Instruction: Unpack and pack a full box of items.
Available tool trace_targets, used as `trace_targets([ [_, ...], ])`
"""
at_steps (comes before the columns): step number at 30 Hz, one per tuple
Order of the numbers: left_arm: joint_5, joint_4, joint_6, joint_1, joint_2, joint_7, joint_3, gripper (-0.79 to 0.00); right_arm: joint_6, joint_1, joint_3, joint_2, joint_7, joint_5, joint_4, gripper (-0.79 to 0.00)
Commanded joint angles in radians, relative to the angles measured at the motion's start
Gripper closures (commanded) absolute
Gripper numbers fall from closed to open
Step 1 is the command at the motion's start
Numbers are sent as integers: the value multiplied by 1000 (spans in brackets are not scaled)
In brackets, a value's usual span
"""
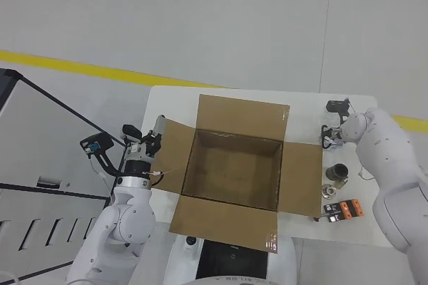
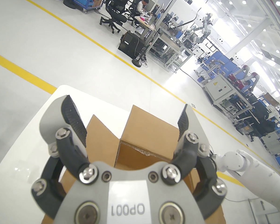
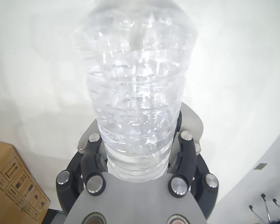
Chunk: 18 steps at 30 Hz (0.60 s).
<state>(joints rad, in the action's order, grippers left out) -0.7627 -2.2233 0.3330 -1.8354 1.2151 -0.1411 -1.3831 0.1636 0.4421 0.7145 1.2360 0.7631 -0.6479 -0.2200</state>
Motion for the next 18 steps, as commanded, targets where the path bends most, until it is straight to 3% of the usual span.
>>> trace_targets([
  [1, 0, 0, 0, 0, 0, 0, 0, -785, 48, -8, 19, -5, 19, 38, 7, 0],
  [8, 0, 0, 0, 0, 0, 0, 0, -785, 277, -74, 117, -52, 85, 208, 76, 0],
  [18, 0, 0, 0, 0, 0, 0, 0, -785, 590, -97, 197, -136, -156, 281, -10, 0],
])
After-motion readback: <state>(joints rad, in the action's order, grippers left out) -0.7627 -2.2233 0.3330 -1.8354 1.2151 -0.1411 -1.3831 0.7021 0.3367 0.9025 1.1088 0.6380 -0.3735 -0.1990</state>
